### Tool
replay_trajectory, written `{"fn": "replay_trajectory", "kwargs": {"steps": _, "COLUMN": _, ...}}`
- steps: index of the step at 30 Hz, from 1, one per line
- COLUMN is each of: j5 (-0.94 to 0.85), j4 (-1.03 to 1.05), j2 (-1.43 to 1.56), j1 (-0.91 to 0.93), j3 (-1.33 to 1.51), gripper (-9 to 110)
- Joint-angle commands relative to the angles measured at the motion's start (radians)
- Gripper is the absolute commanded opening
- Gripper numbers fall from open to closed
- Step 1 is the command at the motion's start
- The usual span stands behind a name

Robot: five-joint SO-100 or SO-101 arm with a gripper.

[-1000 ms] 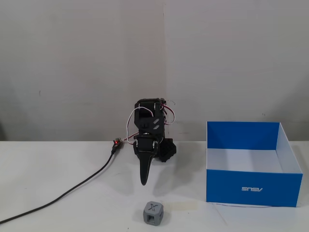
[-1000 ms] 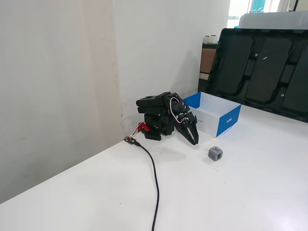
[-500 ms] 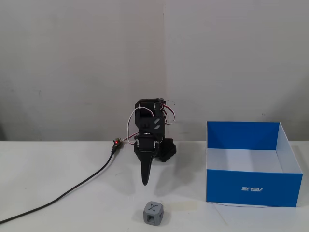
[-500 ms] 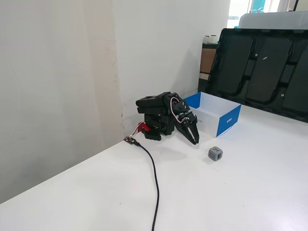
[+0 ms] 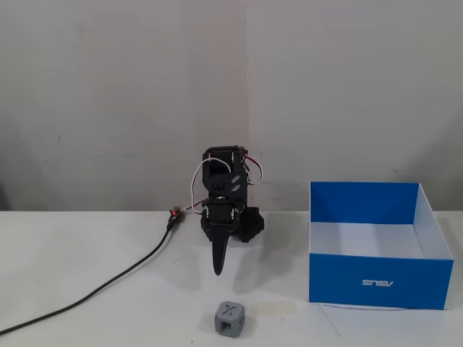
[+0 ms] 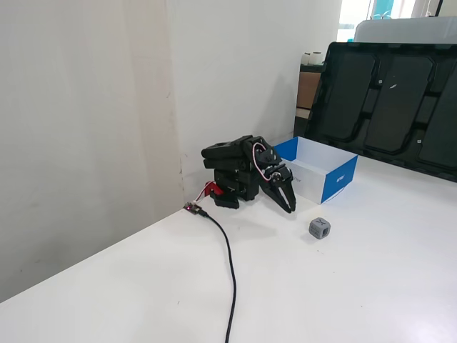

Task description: Pick the gray block and keep it in the box.

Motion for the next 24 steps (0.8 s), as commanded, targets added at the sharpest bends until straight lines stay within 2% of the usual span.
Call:
{"fn": "replay_trajectory", "kwargs": {"steps": 1, "j5": 0.014, "j4": -0.038, "j2": -0.049, "j1": 0.006, "j3": -0.114, "gripper": 0}}
{"fn": "replay_trajectory", "kwargs": {"steps": 9, "j5": 0.092, "j4": -0.058, "j2": -0.37, "j1": 0.018, "j3": -0.322, "gripper": 0}}
{"fn": "replay_trajectory", "kwargs": {"steps": 24, "j5": 0.268, "j4": -0.15, "j2": -0.811, "j1": -0.005, "j3": -0.514, "gripper": 0}}
